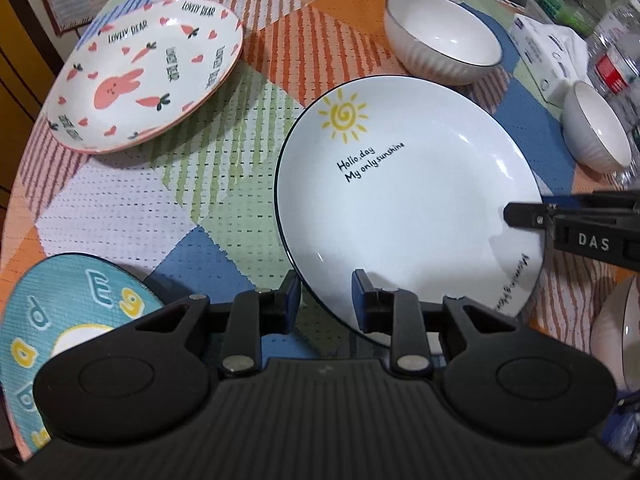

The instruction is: Organize plates and bowls

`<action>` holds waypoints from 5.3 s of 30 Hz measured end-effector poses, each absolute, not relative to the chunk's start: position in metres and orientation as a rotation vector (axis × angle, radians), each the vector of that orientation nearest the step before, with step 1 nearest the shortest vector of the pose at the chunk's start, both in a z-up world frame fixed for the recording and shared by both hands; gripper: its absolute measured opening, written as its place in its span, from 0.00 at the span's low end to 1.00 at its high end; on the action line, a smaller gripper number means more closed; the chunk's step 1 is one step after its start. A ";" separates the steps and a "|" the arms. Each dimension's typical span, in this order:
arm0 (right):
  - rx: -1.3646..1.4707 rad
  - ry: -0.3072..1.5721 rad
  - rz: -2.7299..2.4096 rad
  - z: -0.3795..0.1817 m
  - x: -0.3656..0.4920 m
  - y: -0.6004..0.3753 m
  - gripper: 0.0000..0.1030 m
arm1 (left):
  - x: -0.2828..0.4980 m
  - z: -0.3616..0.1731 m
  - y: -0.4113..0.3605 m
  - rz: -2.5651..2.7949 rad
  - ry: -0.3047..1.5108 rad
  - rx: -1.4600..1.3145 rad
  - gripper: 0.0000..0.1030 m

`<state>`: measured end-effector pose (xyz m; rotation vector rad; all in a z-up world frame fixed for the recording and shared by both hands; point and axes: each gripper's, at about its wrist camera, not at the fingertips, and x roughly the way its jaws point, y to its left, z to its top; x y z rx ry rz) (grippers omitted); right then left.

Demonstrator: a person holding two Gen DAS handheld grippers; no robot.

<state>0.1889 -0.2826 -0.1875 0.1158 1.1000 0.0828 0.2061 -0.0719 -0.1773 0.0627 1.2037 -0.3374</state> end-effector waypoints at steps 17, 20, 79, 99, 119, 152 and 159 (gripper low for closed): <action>0.044 0.979 0.197 -0.116 0.128 -0.248 0.57 | 0.167 -0.125 -0.056 -0.358 1.179 0.089 0.31; 0.004 0.963 0.207 -0.107 0.118 -0.240 0.61 | 0.156 -0.117 -0.051 -0.356 1.179 0.076 0.38; 0.167 1.018 0.615 -0.209 0.125 -0.089 0.59 | 0.123 -0.175 0.174 -0.084 1.146 -0.039 0.61; 0.251 0.959 0.574 -0.227 0.125 -0.098 0.19 | 0.135 -0.195 0.183 -0.056 1.175 -0.248 0.27; 0.273 0.916 0.621 -0.173 0.099 -0.136 0.17 | 0.093 -0.133 0.164 -0.238 1.087 -0.323 0.25; 0.296 0.921 0.495 -0.133 0.120 -0.290 0.17 | 0.162 -0.113 0.005 -0.381 1.071 -0.292 0.25; 0.340 0.967 0.459 -0.157 0.141 -0.310 0.17 | 0.182 -0.135 -0.016 -0.393 1.084 -0.270 0.24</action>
